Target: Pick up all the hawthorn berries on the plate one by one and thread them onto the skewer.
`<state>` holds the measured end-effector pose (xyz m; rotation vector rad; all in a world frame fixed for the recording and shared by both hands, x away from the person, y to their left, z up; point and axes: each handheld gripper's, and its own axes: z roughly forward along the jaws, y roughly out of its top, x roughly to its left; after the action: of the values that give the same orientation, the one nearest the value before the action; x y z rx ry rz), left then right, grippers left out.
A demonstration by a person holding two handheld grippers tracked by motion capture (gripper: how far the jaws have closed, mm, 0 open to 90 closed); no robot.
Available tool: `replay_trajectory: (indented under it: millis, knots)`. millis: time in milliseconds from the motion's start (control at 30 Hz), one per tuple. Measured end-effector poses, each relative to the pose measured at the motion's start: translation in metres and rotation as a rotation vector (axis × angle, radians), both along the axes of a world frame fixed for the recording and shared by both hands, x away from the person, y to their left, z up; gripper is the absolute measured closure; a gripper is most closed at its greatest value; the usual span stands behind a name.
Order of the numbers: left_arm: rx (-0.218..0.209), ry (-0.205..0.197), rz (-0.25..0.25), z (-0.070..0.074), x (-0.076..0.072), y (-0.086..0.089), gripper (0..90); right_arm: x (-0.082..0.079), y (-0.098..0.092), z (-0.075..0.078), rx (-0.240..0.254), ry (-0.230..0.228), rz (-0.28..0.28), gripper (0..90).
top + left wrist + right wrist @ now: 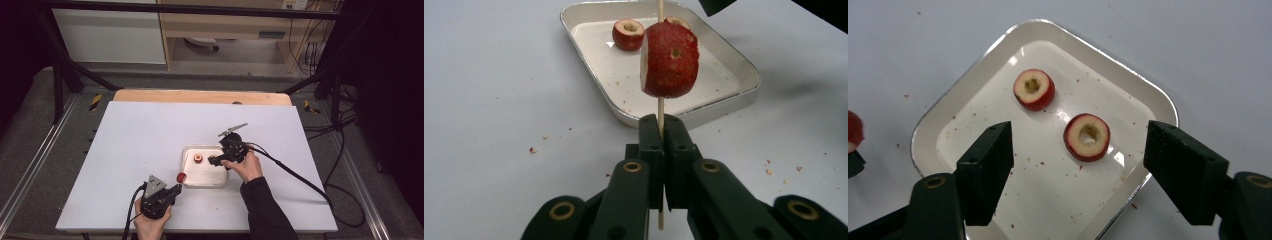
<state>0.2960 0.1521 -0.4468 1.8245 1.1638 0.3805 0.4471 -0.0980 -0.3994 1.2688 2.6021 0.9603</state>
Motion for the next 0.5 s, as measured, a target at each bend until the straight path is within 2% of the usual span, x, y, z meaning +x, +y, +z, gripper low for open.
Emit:
replay_trajectory:
  millis: [67, 233, 367, 500]
  knots:
    - [-0.002, 0.007, 0.0, -0.001, 0.001, 0.001, 88.0, 0.005, 0.005, -0.002, -0.036, 0.021, 0.0, 31.2]
    - [-0.008, 0.015, -0.005, -0.002, 0.002, 0.002, 88.0, 0.014, 0.014, -0.006, -0.094, 0.09, -0.063, 36.6]
    - [-0.007, 0.017, -0.007, -0.002, 0.002, 0.001, 88.0, 0.019, 0.019, -0.009, -0.092, 0.121, -0.109, 42.0]
    - [-0.007, 0.019, -0.009, -0.002, 0.002, 0.002, 88.0, 0.023, 0.023, -0.011, -0.111, 0.137, -0.145, 46.7]
